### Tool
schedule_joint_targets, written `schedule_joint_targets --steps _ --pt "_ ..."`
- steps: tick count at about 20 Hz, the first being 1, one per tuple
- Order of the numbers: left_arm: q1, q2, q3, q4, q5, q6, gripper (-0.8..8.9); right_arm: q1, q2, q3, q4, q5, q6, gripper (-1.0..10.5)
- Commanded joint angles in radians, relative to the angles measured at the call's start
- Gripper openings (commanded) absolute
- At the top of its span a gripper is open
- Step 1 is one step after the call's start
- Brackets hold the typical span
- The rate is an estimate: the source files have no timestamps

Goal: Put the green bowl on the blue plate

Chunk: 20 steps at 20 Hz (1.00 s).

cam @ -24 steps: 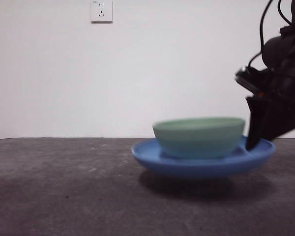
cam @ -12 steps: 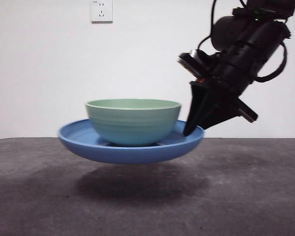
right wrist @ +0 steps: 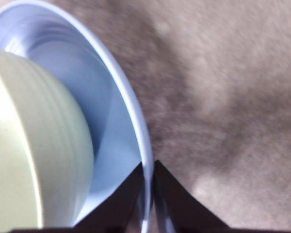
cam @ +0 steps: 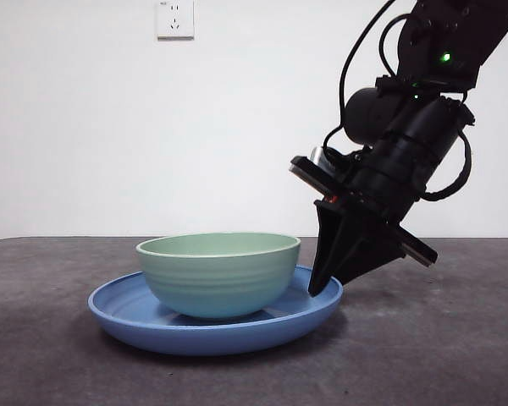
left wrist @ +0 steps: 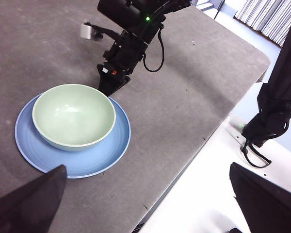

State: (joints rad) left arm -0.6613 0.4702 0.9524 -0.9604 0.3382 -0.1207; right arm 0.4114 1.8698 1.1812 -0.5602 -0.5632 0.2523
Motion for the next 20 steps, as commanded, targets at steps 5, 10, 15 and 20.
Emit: schedule_joint_targets --steps 5,10,15,20 --pt "-0.006 0.005 0.006 0.011 0.002 0.004 6.26 0.003 0.017 0.02 0.026 -0.002 0.009 2.3" --pt "-0.006 0.005 0.006 0.011 0.002 0.004 6.26 -0.02 -0.034 0.037 0.006 0.023 0.001 2.6" --pt "-0.006 0.005 0.006 0.011 0.002 0.004 6.26 -0.056 -0.216 0.037 -0.056 0.06 -0.019 4.1" --pt "-0.006 0.005 0.006 0.012 0.002 0.004 6.26 -0.058 -0.486 0.037 -0.235 0.174 -0.079 5.5"
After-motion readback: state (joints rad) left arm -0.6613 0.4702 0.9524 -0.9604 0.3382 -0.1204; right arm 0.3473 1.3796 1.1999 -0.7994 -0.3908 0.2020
